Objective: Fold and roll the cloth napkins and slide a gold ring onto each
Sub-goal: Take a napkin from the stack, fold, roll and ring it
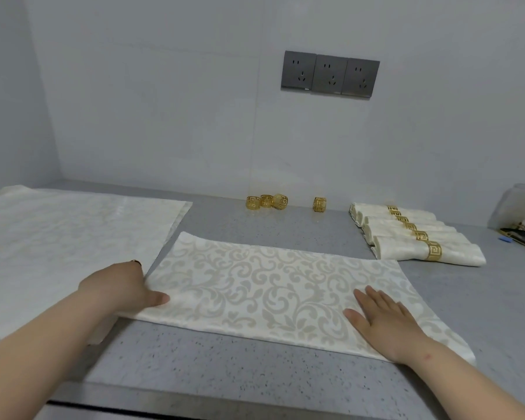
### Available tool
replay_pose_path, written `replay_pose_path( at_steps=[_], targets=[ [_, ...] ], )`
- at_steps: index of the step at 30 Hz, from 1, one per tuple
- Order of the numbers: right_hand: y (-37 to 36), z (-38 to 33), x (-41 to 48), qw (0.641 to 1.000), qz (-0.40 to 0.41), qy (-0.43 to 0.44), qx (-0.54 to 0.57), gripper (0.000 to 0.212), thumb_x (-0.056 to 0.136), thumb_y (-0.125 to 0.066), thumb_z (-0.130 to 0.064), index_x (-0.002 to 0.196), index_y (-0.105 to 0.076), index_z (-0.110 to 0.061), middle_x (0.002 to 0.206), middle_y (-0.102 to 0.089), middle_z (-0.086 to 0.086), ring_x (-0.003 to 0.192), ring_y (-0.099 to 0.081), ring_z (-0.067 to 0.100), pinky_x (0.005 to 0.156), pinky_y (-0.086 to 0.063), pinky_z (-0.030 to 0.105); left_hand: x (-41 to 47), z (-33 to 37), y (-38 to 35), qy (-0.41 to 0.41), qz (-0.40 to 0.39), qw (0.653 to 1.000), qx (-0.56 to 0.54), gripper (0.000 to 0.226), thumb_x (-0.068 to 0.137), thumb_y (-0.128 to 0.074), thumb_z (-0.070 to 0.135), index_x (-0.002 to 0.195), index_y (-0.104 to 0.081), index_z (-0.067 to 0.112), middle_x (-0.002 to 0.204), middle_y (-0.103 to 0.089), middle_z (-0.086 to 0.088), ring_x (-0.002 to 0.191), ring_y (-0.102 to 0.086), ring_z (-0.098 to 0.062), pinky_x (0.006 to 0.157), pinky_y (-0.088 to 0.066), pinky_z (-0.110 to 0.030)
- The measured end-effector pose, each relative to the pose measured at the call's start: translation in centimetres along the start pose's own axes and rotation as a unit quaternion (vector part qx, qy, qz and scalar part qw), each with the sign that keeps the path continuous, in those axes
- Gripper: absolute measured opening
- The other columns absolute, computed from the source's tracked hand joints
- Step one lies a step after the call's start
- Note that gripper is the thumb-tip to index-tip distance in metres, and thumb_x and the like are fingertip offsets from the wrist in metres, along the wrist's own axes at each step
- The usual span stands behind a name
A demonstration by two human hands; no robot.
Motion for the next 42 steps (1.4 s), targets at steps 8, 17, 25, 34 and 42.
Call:
replay_pose_path(
  at_steps=[8, 17, 25, 34, 42],
  targets=[
    [-0.4, 0.7, -1.2, 1.0, 0.0, -0.008, -0.007, 0.061, 0.096, -0.013, -0.051, 0.147, 0.007, -0.024, 0.156, 0.01, -0.002, 0.144, 0.007, 0.015, 0.116, 0.002, 0.033, -0.4, -0.1, 0.0, -0.022, -0.049, 0.989, -0.135, 0.033, 0.075, -0.072, 0.036, 0.07, -0.047, 0.015, 0.075, -0.051, 0.002, 0.064, -0.045, -0.008, 0.052, -0.032, -0.018],
    [1.1, -3.5, -2.8, 0.969, 0.169, 0.145, -0.105, 0.084, 0.07, 0.009, -0.052, 0.141, 0.019, -0.009, 0.149, 0.018, 0.006, 0.141, 0.009, 0.016, 0.105, 0.027, 0.027, -1.2, -1.8, 3.2, -0.034, 0.05, 0.93, -0.363, 0.037, 0.083, -0.065, 0.019, 0.064, -0.034, 0.017, 0.068, -0.034, -0.002, 0.06, -0.032, -0.016, 0.055, -0.023, -0.027],
    [-0.7, -12.0, -1.5, 0.961, 0.009, 0.276, 0.003, 0.05, 0.1, -0.023, -0.02, 0.147, -0.006, -0.026, 0.156, 0.004, -0.005, 0.143, 0.005, 0.009, 0.112, 0.006, 0.019, -1.2, -7.6, 5.4, 0.024, 0.043, 0.867, -0.496, 0.03, 0.085, -0.063, 0.011, 0.061, -0.046, 0.007, 0.066, -0.054, -0.012, 0.063, -0.052, -0.024, 0.041, -0.047, -0.013],
    [2.5, -13.9, -0.8, 0.938, -0.077, 0.17, 0.292, 0.035, 0.097, -0.04, -0.03, 0.128, -0.049, -0.017, 0.134, -0.05, 0.003, 0.118, -0.051, 0.019, 0.098, -0.039, 0.031, -4.1, 2.1, 10.7, -0.158, 0.108, 0.865, -0.464, 0.029, 0.082, -0.067, 0.011, 0.057, -0.052, 0.009, 0.038, -0.053, 0.01, 0.036, -0.049, 0.001, 0.036, -0.034, -0.006],
    [4.7, -12.7, 1.0, 0.643, -0.066, 0.056, 0.761, 0.051, 0.092, -0.03, -0.056, 0.093, -0.056, -0.012, 0.089, -0.063, 0.009, 0.077, -0.062, 0.023, 0.066, -0.048, 0.03, -10.8, 14.4, 5.0, -0.333, 0.152, 0.923, -0.121, 0.031, 0.089, -0.05, 0.037, 0.112, -0.059, 0.019, 0.118, -0.06, 0.004, 0.112, -0.053, -0.015, 0.09, -0.041, -0.025]
  ],
)
Point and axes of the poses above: each hand's wrist, its own x-axis towards the middle knuckle, its own y-axis out of the back of the hand, z = x × y, the point moved 5 cm from there along x, towards the middle knuckle
